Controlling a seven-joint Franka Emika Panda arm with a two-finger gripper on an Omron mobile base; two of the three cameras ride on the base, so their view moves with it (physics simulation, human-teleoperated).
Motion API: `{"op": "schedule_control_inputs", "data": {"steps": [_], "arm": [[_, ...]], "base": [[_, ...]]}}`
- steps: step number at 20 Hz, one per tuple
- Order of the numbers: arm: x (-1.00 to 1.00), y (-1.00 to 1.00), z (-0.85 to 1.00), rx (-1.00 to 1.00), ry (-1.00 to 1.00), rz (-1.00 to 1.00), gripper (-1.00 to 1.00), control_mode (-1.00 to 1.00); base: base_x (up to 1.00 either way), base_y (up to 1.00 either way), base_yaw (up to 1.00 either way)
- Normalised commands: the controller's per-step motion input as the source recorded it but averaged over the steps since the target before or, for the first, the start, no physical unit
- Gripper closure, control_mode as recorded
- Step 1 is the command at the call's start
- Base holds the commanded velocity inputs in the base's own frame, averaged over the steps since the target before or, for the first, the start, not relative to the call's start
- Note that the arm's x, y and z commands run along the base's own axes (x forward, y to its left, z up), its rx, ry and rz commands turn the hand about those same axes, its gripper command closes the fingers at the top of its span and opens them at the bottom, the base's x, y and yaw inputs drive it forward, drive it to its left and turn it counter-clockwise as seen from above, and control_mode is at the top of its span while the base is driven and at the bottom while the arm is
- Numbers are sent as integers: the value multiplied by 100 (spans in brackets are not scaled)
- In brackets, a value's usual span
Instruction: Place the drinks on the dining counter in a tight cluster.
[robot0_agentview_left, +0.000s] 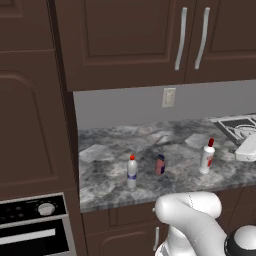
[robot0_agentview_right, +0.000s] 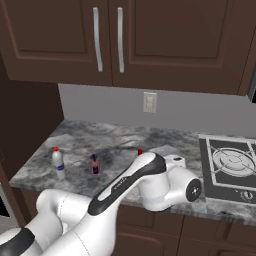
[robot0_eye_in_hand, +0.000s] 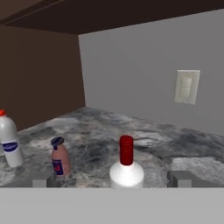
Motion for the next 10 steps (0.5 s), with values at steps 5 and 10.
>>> {"op": "schedule_control_inputs", "data": {"steps": [5, 10], "arm": [[1, 1, -36, -6, 4, 4, -100, -100], [0, 0, -40, -3, 0, 7, -100, -100]], "base": [[0, 0, 0], [0, 0, 0]]}}
